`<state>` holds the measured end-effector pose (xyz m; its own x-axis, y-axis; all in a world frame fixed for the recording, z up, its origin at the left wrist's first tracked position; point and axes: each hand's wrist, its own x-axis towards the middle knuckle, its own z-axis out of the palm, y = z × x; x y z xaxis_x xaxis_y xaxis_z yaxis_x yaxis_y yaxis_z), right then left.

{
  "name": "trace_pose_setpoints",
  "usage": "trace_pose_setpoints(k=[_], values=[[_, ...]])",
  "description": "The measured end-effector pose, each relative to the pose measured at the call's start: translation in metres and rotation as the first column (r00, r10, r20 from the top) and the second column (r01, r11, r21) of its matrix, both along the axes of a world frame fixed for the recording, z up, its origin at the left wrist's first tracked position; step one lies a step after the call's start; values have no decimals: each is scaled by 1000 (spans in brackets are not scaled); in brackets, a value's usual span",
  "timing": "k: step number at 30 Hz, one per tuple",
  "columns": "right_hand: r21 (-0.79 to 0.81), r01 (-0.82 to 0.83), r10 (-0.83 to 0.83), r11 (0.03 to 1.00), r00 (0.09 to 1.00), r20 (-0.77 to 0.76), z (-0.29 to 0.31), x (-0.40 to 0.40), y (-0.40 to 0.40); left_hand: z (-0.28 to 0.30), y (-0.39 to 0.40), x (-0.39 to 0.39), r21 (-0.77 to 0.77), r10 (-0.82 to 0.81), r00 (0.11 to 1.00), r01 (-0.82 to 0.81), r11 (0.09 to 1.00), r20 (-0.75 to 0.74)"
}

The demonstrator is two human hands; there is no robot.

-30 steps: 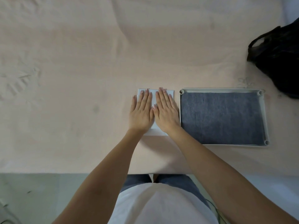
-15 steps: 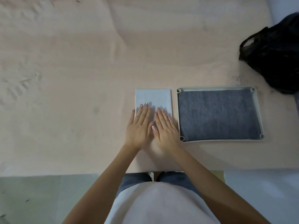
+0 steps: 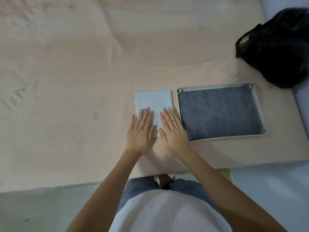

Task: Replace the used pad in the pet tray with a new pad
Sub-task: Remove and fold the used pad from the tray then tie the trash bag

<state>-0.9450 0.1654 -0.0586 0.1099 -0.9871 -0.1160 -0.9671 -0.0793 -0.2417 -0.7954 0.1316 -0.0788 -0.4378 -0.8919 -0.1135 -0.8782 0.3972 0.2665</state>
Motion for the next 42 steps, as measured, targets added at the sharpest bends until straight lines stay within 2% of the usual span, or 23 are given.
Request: trace_pose_setpoints(k=[2, 4, 7, 14, 17, 20, 24, 28, 34, 42], values=[[-144, 102, -98, 984, 995, 37, 10, -14, 3, 7, 1, -6, -21, -61, 998, 60, 998, -12], [-189, 213, -214, 959, 977, 14, 15, -34, 12, 13, 6, -20, -1, -142, 989, 143, 990, -37], [-155, 328, -335, 932, 942, -20, 16, -68, 28, 17, 15, -55, -1, -207, 976, 207, 978, -73], [-119, 477, -485, 871, 873, -53, 7, -145, 54, 15, 22, -117, -12, -262, 963, 262, 965, -62], [-113, 543, -548, 832, 836, -20, 1, -179, 60, 11, 25, -135, -34, -229, 973, 228, 973, -41], [-120, 606, -608, 786, 794, 27, 0, -215, 62, 7, 35, -149, -20, -74, 997, 73, 997, -38], [-103, 570, -571, 815, 821, 23, -1, -257, 58, 5, 46, -162, -45, 132, 990, -134, 990, -52], [-75, 459, -460, 885, 888, -7, -4, -291, 51, -1, 52, -173, -68, 229, 972, -232, 970, -53], [-54, 348, -344, 936, 936, 69, -9, -311, 54, -4, 54, -178, -77, 270, 963, -269, 960, -5], [-35, 347, -342, 937, 933, 113, -9, -304, 45, -4, 46, -173, -88, 286, 958, -282, 955, 36]])
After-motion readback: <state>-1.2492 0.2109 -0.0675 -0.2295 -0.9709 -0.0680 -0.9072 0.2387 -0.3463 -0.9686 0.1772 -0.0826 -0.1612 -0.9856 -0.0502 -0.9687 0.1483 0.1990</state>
